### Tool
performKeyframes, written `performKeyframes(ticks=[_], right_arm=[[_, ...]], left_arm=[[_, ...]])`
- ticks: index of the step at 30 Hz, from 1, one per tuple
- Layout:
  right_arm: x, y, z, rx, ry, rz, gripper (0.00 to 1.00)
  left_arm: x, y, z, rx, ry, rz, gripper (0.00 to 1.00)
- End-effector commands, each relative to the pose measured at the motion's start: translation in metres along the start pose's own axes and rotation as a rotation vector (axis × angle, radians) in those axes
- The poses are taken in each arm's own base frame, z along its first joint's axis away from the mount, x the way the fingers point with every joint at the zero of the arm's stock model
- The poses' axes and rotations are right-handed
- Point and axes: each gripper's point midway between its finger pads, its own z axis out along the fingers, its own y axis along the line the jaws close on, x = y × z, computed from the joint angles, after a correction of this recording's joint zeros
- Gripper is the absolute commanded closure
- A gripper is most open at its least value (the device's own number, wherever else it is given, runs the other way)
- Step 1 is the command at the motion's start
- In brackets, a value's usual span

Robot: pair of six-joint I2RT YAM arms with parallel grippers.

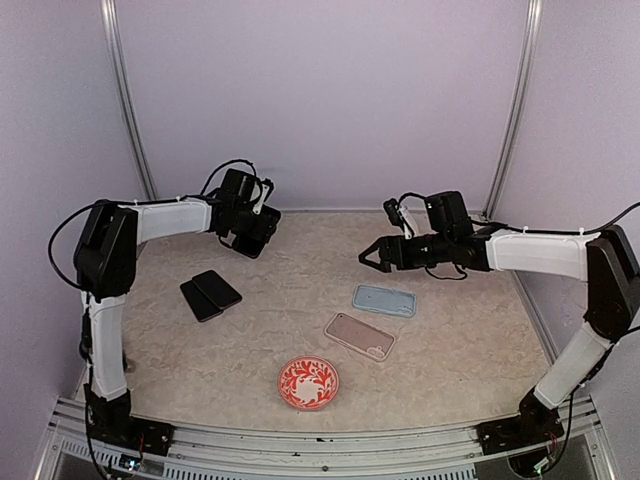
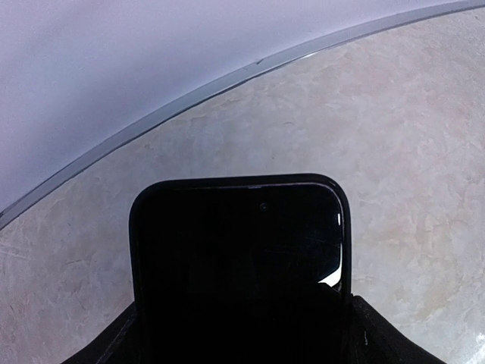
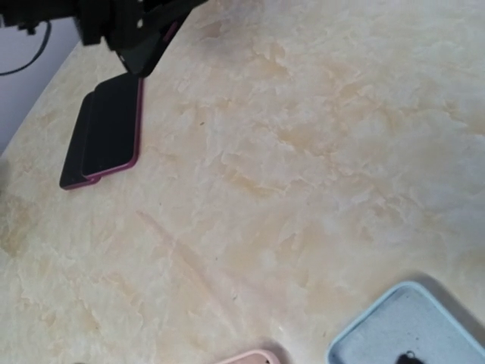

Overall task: Put the phone into the phone case
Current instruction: Place the phone with the phone case at the corner of the board.

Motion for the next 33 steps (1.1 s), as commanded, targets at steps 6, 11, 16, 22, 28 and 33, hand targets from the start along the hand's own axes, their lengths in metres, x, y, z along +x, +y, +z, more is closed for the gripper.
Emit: performKeyframes(ticks=[6, 11, 16, 22, 28, 33], right_arm=[[-0.009, 0.006, -0.02, 0.003, -0.057, -0.047, 0.01], [-0.009, 0.005, -0.026, 0.022, -0.073, -0.053, 0.0], [-0.007, 0.004, -0.025, 0.024, -0.068, -0.047, 0.0], [-0.007, 0.003, -0.026, 0.028, -0.068, -0.048, 0.0], [-0.007, 0.003, -0.025, 0.026, -0.067, -0.044, 0.0], [-0.006, 0.002, -0.024, 0.027, -0.061, -0.039, 0.0]], left_arm=[[-0.013, 0.05, 0.023, -0.023, -0.039, -0.121, 0.78], [-0.006, 0.064, 0.035, -0.016, -0.032, -0.162, 0.78], [0.004, 0.078, 0.045, -0.019, -0.018, -0.195, 0.77], [0.018, 0.1, 0.055, -0.043, 0.009, -0.257, 0.77], [0.031, 0.118, 0.062, -0.058, 0.028, -0.33, 0.74], [0.041, 0.123, 0.067, -0.088, 0.057, -0.343, 0.73]])
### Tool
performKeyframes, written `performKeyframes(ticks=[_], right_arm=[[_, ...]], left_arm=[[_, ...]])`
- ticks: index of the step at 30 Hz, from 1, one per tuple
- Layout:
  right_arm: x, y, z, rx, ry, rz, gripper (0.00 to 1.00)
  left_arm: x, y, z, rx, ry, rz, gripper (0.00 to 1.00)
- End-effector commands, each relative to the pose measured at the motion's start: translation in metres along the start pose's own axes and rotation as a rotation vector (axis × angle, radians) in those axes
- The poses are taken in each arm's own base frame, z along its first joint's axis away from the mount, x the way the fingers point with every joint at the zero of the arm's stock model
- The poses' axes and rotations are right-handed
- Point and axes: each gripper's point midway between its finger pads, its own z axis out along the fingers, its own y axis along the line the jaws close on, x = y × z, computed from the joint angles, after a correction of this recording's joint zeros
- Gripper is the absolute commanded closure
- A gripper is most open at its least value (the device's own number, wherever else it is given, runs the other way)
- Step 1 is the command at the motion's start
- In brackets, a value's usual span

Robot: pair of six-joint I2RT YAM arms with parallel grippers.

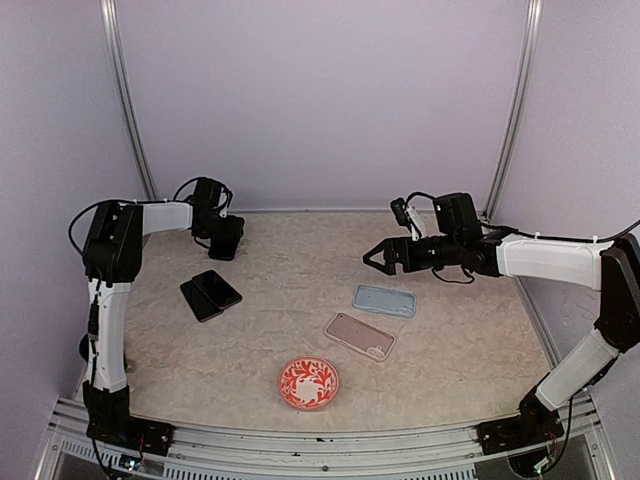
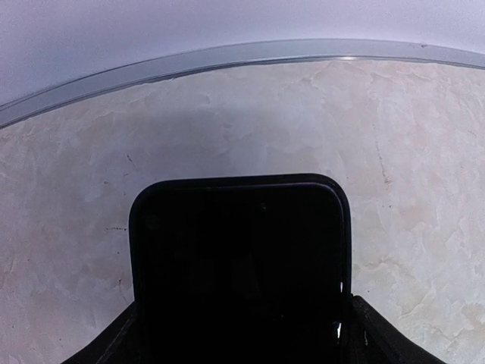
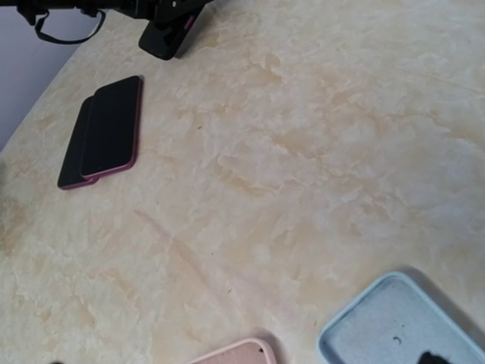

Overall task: Put the phone into the phone case
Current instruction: Place the phone with the phone case at the corner of the board.

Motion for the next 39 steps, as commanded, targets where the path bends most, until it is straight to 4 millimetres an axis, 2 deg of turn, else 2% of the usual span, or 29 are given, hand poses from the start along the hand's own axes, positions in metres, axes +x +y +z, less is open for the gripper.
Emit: performKeyframes(ticks=[1, 10, 21, 35, 39], right_arm=[[-0.006, -0.002, -0.005, 0.008, -0.024, -0.004, 0.0], [-0.006, -0.002, -0.003, 0.005, -0.021, -0.002, 0.0], [-0.007, -0.002, -0.002, 0.003, -0.018, -0.002, 0.0], [-0.008, -0.002, 0.0, 0.002, -0.012, -0.003, 0.0], [-0.009, -0.002, 0.001, 0.002, -0.008, -0.003, 0.0]], left_arm=[[-0.022, 0.003, -0.001, -0.014, -0.052, -0.035, 0.73], [-0.006, 0.019, 0.01, -0.047, 0.01, -0.105, 0.73], [0.004, 0.021, 0.019, -0.054, 0.049, -0.108, 0.68], [0.012, 0.019, 0.024, -0.046, 0.086, -0.101, 0.46], [0.012, 0.02, 0.023, -0.054, 0.085, -0.103, 0.36]])
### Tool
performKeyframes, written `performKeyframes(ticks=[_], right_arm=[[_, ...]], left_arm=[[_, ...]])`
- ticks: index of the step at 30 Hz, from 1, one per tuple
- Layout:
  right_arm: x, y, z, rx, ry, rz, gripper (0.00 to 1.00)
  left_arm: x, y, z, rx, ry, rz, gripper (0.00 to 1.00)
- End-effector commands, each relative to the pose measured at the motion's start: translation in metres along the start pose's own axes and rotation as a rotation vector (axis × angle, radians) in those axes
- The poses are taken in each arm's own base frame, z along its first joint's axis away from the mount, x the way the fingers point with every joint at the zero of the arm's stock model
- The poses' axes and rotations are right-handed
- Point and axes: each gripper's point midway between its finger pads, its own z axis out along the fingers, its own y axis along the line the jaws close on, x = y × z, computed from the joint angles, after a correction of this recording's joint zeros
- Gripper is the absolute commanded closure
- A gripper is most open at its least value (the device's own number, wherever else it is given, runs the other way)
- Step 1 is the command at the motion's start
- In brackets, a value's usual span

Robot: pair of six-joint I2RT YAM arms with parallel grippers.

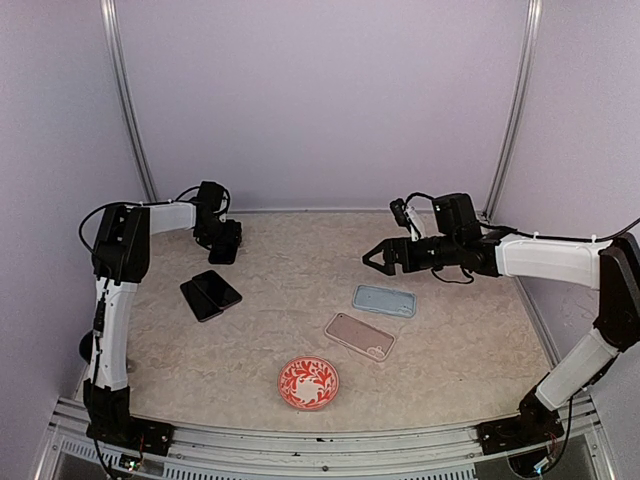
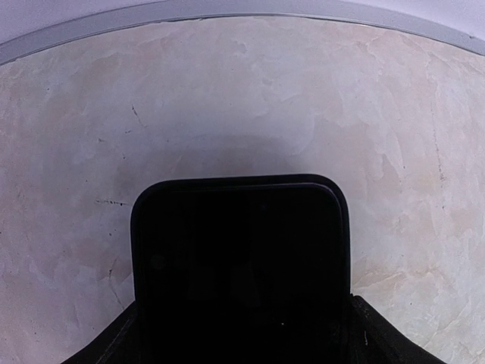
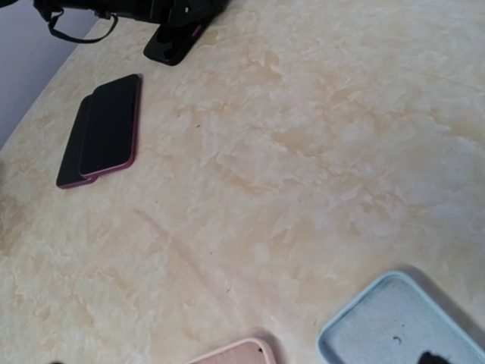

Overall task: Put the phone into the phone case
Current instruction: Place the phone with the phone case at the corner of the board.

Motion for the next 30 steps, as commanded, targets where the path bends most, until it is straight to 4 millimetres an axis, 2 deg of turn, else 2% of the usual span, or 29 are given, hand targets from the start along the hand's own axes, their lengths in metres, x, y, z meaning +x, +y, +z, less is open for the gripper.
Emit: performKeyframes(ticks=[1, 9, 14, 22, 26, 30], right_arm=[[-0.01, -0.001, -0.001, 0.001, -0.013, -0.006, 0.0], [-0.009, -0.002, 0.002, 0.001, -0.003, -0.004, 0.0], [-0.007, -0.004, 0.004, 0.002, 0.003, 0.0, 0.0], [-0.005, -0.004, 0.004, 0.001, 0.007, -0.003, 0.0], [-0.002, -0.007, 0.006, 0.011, 0.018, -0.009, 0.0], [0.001, -0.01, 0.008, 0.021, 0.027, -0.013, 0.0]], left_arm=[[-0.011, 0.005, -0.001, -0.014, -0.027, -0.012, 0.34], [-0.014, 0.006, -0.003, -0.021, -0.036, -0.007, 0.17], [-0.014, 0.008, -0.004, -0.027, -0.039, -0.007, 0.02], [-0.028, 0.012, -0.017, -0.05, -0.085, -0.026, 0.01], [-0.047, 0.014, -0.04, -0.061, -0.147, -0.056, 0.01], [-0.057, 0.015, -0.063, -0.05, -0.204, -0.101, 0.01]])
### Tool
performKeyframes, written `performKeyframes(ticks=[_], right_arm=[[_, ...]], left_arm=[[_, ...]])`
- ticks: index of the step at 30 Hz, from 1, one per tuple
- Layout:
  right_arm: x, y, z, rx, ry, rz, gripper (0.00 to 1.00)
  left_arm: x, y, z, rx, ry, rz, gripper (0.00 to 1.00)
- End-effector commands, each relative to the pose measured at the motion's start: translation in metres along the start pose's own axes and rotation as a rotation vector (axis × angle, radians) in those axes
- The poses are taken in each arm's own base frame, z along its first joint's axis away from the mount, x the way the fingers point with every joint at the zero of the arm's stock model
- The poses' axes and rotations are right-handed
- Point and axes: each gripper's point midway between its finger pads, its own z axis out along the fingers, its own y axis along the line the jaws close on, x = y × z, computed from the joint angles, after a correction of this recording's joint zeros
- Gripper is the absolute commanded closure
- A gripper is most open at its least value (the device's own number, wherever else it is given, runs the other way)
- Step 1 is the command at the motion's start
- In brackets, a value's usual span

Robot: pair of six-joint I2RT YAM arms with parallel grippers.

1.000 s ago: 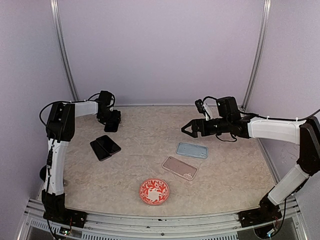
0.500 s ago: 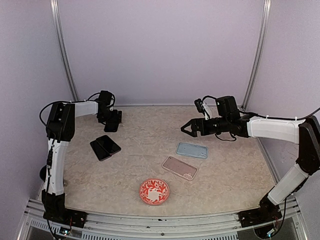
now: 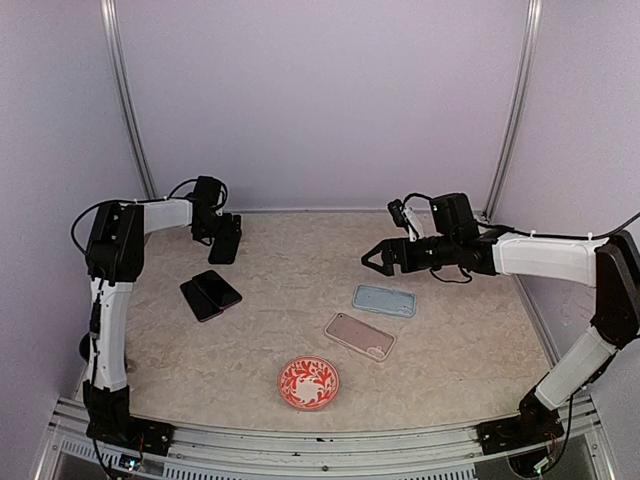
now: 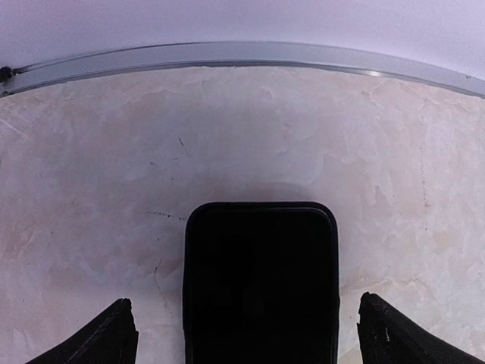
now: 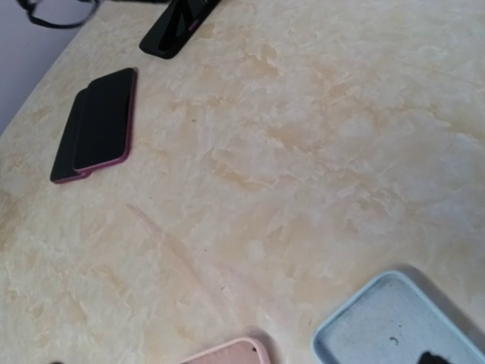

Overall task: Put the phone into the phone case
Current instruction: Place the phone with the phone case at the corner of the board, then move the phone to the center of the board.

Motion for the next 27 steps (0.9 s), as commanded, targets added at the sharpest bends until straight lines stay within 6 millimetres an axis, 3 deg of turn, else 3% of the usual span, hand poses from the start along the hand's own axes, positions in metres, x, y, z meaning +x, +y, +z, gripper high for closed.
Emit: performKeyframes(ticks=[1, 10, 16, 21, 27], right_arm=[[0.001, -0.009, 0.004, 0.021, 0.017, -0.008, 0.0], [0.01, -0.022, 0.009, 0.077, 0.048, -0.035, 0.0], [0.019, -0.029, 0.019, 0.083, 0.076, -0.035, 0.0], [0.019, -0.021, 0.03, 0.029, 0.088, -0.05, 0.01], [0.017, 0.008, 0.051, -0.028, 0.104, -0.172, 0.01]], left_arm=[[-0.043, 0.006, -0.047, 0.011, -0.148, -0.085, 0.01], [-0.034, -0.007, -0.112, 0.037, -0.235, -0.116, 0.01], [-0.008, -0.031, -0.152, 0.077, -0.262, -0.132, 0.01], [0.008, -0.022, -0.179, 0.061, -0.282, -0.165, 0.01], [0.03, -0.007, -0.185, 0.028, -0.276, -0.184, 0.01]])
